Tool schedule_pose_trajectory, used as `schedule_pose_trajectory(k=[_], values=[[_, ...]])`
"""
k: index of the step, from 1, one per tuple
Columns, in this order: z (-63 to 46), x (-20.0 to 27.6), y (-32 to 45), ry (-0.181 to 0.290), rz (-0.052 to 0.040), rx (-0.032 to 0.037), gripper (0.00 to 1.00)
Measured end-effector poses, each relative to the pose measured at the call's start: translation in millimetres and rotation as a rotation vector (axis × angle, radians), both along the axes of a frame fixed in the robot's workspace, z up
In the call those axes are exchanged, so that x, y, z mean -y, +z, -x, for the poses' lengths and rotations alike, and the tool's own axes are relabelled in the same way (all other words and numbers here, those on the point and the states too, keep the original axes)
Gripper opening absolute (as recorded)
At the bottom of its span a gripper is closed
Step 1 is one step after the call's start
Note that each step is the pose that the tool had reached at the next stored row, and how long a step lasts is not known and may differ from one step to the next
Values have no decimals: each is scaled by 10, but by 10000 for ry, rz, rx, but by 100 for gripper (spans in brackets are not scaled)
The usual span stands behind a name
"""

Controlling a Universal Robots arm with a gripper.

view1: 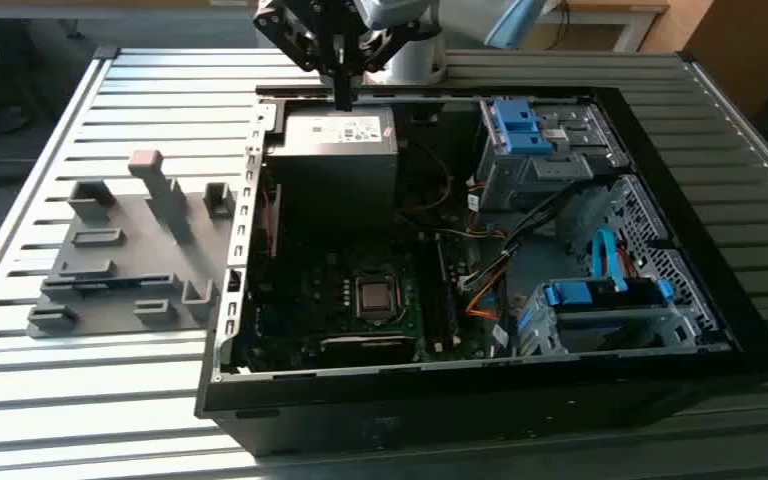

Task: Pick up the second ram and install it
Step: 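Reach for the second ram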

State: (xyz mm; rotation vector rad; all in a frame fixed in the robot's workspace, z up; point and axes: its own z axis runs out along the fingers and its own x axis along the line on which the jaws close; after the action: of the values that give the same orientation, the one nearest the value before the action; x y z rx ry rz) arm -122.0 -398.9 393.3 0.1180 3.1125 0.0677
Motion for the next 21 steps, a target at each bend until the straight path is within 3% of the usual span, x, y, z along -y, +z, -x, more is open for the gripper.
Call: schedule_pose_trajectory(k=[21], values=[[44,0,0,0,0,0,11]])
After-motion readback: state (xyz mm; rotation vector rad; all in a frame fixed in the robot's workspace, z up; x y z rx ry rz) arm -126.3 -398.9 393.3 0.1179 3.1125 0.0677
